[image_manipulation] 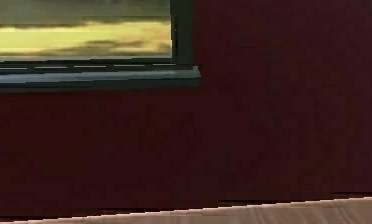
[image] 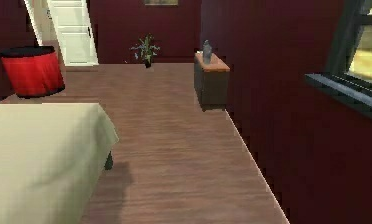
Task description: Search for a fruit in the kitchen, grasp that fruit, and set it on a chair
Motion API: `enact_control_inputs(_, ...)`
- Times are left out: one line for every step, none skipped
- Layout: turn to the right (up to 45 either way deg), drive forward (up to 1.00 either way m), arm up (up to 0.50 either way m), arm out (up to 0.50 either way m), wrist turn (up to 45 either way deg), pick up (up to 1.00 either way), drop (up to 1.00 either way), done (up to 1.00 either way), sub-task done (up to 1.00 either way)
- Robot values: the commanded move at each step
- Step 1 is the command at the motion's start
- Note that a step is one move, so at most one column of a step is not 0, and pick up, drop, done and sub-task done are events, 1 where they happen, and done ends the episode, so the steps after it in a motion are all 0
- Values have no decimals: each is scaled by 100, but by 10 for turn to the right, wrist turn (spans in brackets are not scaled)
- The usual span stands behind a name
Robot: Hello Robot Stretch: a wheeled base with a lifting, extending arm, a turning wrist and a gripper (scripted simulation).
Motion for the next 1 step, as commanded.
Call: enact_control_inputs(-30,0,0,0,0,0,0,0,0)
